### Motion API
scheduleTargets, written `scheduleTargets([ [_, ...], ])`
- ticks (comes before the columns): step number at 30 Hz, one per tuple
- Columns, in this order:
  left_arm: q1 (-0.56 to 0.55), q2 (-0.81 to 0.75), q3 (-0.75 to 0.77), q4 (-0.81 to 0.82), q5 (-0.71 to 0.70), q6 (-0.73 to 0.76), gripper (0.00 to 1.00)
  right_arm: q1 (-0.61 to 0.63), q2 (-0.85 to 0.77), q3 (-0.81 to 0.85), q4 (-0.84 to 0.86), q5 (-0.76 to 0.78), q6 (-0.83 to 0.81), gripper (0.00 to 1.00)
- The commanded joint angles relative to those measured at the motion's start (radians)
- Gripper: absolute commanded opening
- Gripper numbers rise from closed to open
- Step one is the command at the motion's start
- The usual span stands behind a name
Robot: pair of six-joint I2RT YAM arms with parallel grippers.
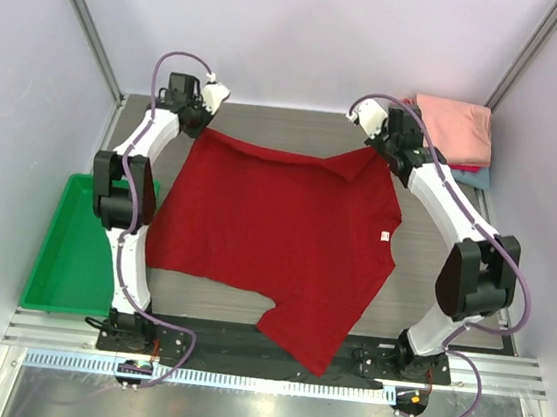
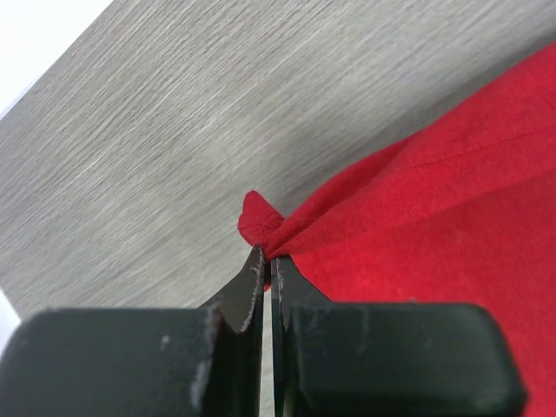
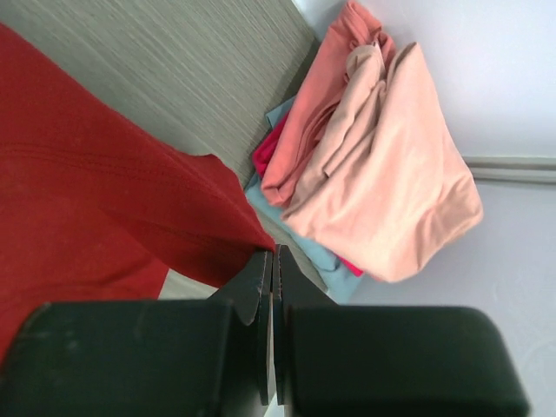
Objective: Fold and stack the t-shirts
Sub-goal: Fold the tshirt
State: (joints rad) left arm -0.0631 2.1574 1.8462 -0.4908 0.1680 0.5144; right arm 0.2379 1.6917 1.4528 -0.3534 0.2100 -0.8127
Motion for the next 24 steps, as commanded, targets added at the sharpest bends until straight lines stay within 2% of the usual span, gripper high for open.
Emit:
scheduleTargets([
  [1, 0.006, -0.106, -0.022, 0.020, -0.001, 0.027, 0.00, 0.014, -0.110, -0.029, -0.009, 0.029, 0.026, 0.01],
  [11, 0.008, -0.151, -0.094, -0.012, -0.002, 0.061, 0.00, 0.037, -0.228, -0.146, -0.075, 0.011, 0.081, 0.01],
  [24, 0.008, -0.223, -0.183, -0.052, -0.005, 0.104, 0.00, 0.037, -0.317, -0.193, -0.165, -0.037, 0.181, 0.01],
])
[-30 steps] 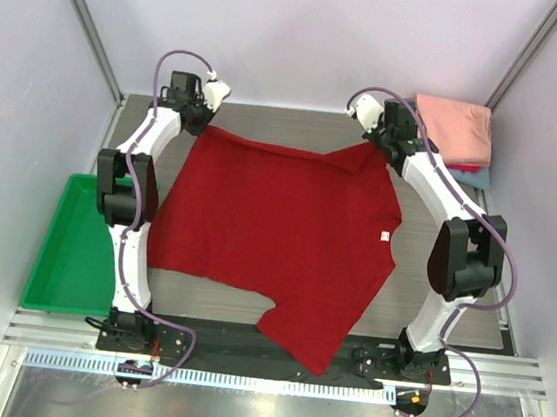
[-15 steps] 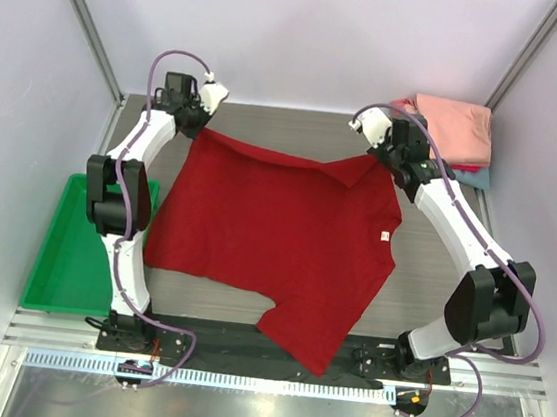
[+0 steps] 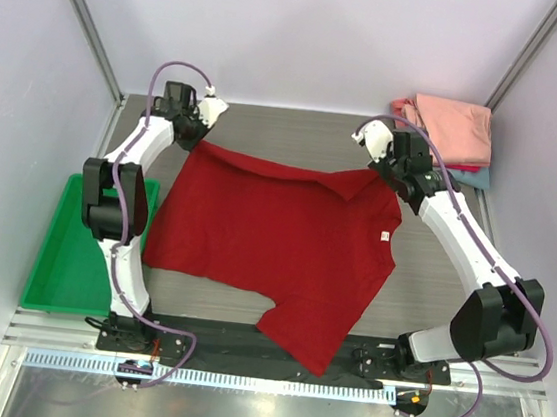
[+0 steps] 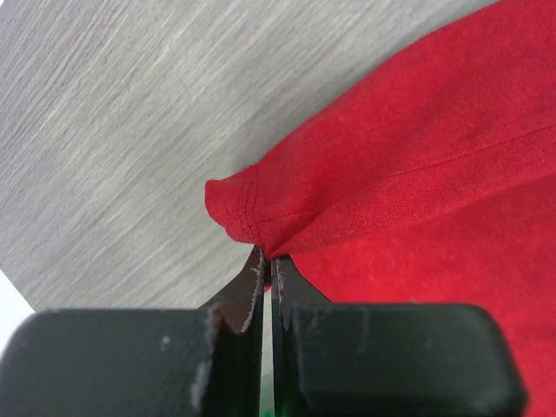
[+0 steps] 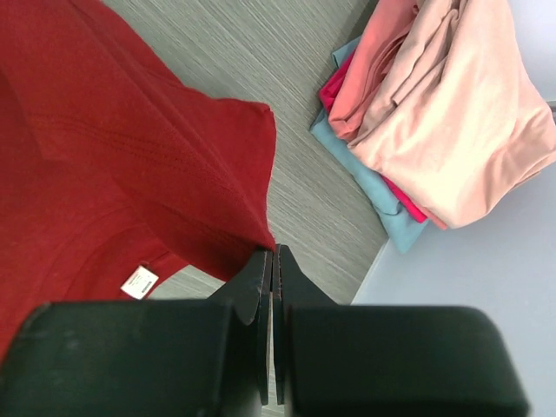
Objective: Fold and stack the t-shirts
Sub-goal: Fold the tshirt
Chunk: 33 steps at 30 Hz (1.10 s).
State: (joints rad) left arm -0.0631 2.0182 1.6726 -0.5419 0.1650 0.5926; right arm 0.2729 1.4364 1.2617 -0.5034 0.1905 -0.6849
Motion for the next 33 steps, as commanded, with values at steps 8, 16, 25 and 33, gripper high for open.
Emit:
scheduleTargets([
  [8, 0.008, -0.113, -0.063, -0.003, -0.016, 0.036, 0.00, 0.009, -0.117, -0.056, -0.072, -0.049, 0.107, 0.01],
  [16, 0.008, -0.131, -0.112, -0.001, -0.028, 0.041, 0.00, 0.012, -0.159, -0.116, -0.093, -0.063, 0.128, 0.01],
  [25, 0.008, -0.118, -0.120, -0.001, -0.038, 0.032, 0.00, 0.011, -0.183, -0.182, -0.119, -0.088, 0.166, 0.01],
  [33, 0.011, -0.110, -0.148, -0.023, -0.050, 0.046, 0.00, 0.012, -0.202, -0.209, -0.156, -0.129, 0.215, 0.01],
])
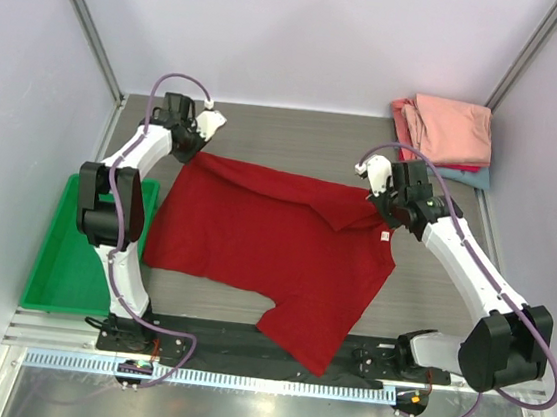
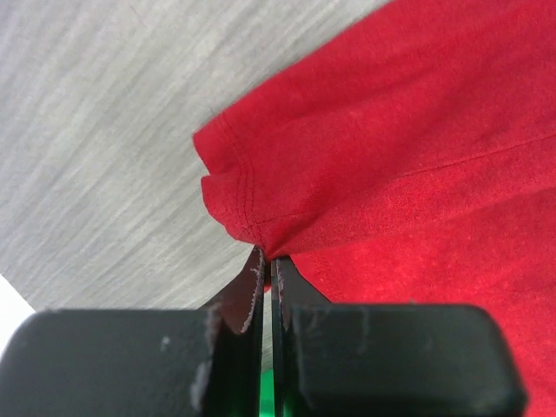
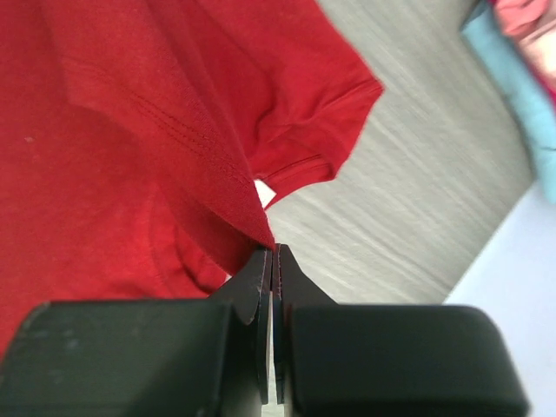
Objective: Fold and stack the t-shirts
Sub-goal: Fold the tshirt
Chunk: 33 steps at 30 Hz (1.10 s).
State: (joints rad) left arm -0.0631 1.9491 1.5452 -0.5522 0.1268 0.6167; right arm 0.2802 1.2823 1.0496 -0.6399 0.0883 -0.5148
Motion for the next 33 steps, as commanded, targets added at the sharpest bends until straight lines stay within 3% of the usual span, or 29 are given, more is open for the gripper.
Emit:
scheduleTargets([
  [1, 0.012, -0.045, -0.039, -0.014, -0.010, 0.020, 0.00, 0.005, -0.052, 0.001, -0.032, -0.045, 0.061, 0.01],
  [4, 0.016, -0.055, -0.059, -0.038, -0.009, 0.008, 0.00, 0.005, -0.063, 0.000, -0.084, -0.076, 0.067, 0.03],
  [5, 0.017, -0.059, -0.063, -0.054, -0.010, 0.006, 0.00, 0.005, -0.063, 0.004, -0.104, -0.137, 0.068, 0.08],
  [6, 0.020, -0.064, -0.060, -0.096, -0.015, -0.012, 0.07, 0.005, -0.064, 0.013, -0.127, -0.151, 0.070, 0.21],
  [9, 0.039, -0.127, -0.054, -0.134, 0.029, -0.043, 0.28, 0.005, -0.063, 0.107, -0.250, -0.238, 0.073, 0.34],
  [14, 0.043, -0.156, 0.039, -0.029, 0.050, -0.080, 0.44, 0.005, -0.020, 0.260, -0.212, -0.250, 0.105, 0.37],
  [21, 0.039, 0.291, 0.632, -0.449, 0.092, -0.158, 0.27, -0.078, 0.274, 0.357, -0.156, -0.193, 0.053, 0.34],
  [26, 0.040, 0.385, 0.704, -0.485, 0.119, -0.201, 0.07, -0.179, 0.477, 0.458, -0.144, -0.220, 0.071, 0.31],
  [30, 0.042, 0.422, 0.716, -0.442, 0.105, -0.228, 0.13, -0.243, 0.592, 0.556, -0.121, -0.236, 0.096, 0.31],
  [31, 0.043, 0.435, 0.725, -0.437, 0.099, -0.241, 0.20, -0.252, 0.623, 0.570, -0.122, -0.234, 0.095, 0.32],
  [32, 0.043, 0.451, 0.739, -0.433, 0.091, -0.250, 0.34, -0.256, 0.637, 0.581, -0.122, -0.229, 0.093, 0.34],
  [33, 0.046, 0.464, 0.748, -0.422, 0.082, -0.259, 0.39, -0.260, 0.649, 0.601, -0.124, -0.231, 0.091, 0.35],
])
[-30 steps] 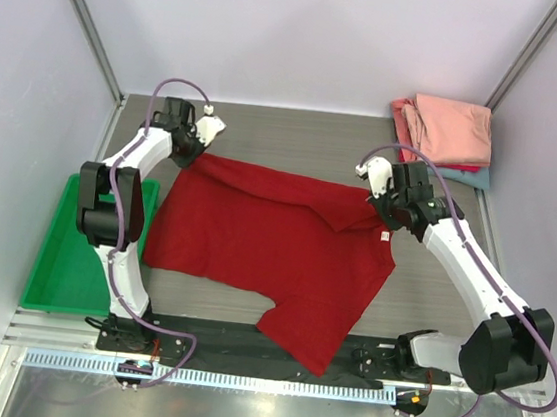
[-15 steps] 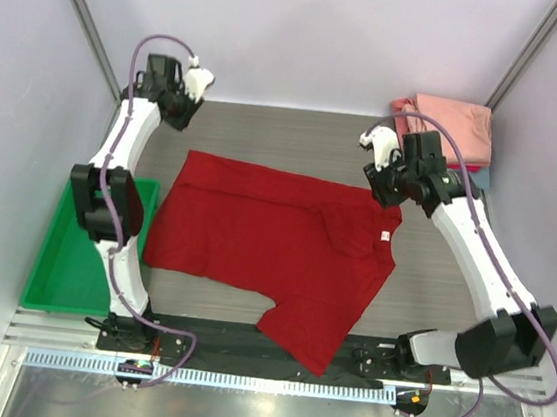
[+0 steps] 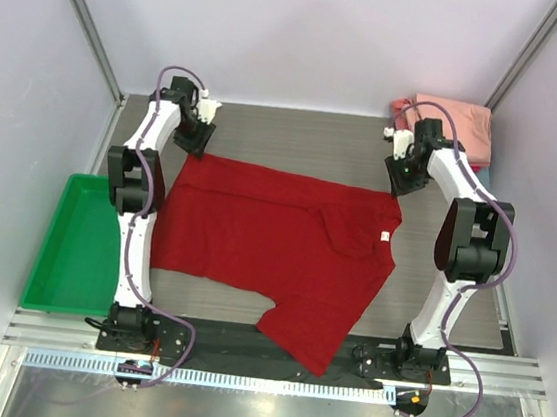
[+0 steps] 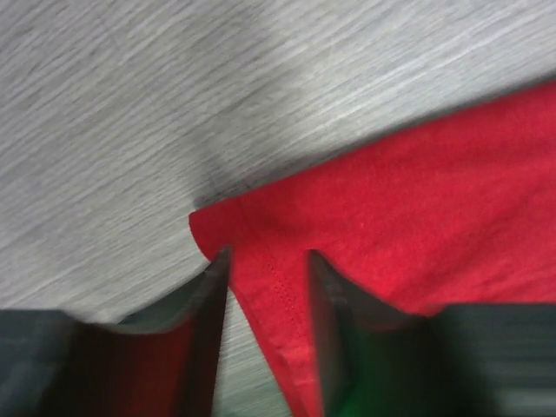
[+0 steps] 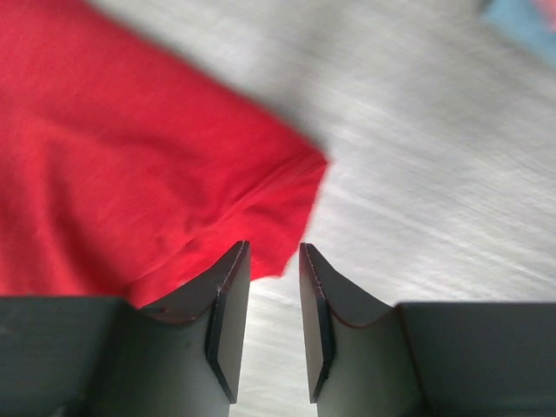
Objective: Fold and stack the t-shirts
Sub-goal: Fold the tshirt
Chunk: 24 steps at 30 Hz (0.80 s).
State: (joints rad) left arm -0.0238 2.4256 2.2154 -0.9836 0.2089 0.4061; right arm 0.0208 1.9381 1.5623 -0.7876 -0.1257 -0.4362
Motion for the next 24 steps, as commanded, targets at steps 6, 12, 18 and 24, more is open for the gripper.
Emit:
scheduleTargets([
  [6, 0.010, 0.049, 0.136, 0.034, -0.019, -0.107, 0.54, -0.007, 0.090, 0.130, 0.022, -0.040, 0.028, 0.39],
  [12, 0.018, 0.076, 0.164, 0.063, -0.029, -0.151, 0.59, -0.058, 0.188, 0.179, 0.024, -0.058, 0.040, 0.40],
  [18, 0.019, 0.093, 0.179, 0.080, -0.028, -0.182, 0.62, -0.081, 0.258, 0.229, 0.013, -0.049, 0.030, 0.40],
  [24, 0.053, 0.105, 0.179, 0.083, -0.023, -0.190, 0.62, -0.096, 0.292, 0.225, -0.028, -0.113, 0.016, 0.36],
])
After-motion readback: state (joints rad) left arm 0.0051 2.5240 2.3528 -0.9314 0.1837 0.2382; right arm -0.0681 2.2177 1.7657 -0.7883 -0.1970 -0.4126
